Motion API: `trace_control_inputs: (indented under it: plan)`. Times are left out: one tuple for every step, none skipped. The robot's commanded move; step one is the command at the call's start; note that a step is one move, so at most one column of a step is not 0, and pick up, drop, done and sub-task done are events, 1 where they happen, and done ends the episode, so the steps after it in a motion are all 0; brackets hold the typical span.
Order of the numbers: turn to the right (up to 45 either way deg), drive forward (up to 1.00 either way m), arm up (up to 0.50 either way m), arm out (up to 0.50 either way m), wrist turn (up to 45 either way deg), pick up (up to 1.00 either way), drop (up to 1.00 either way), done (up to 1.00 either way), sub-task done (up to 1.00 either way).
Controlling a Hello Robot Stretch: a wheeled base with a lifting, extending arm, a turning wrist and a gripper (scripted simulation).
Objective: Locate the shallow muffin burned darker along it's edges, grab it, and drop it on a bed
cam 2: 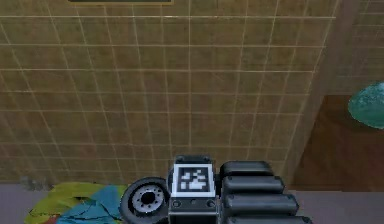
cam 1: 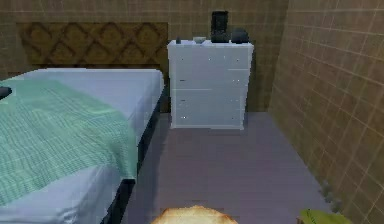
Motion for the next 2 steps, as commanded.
trace_control_inputs:
  plan:
    - [0.0,1.00,0.00,0.00,0.0,0.00,0.00,0.00,0.00]
    - [0.0,0.75,0.00,0.00,0.0,0.00,0.00,0.00,0.00]
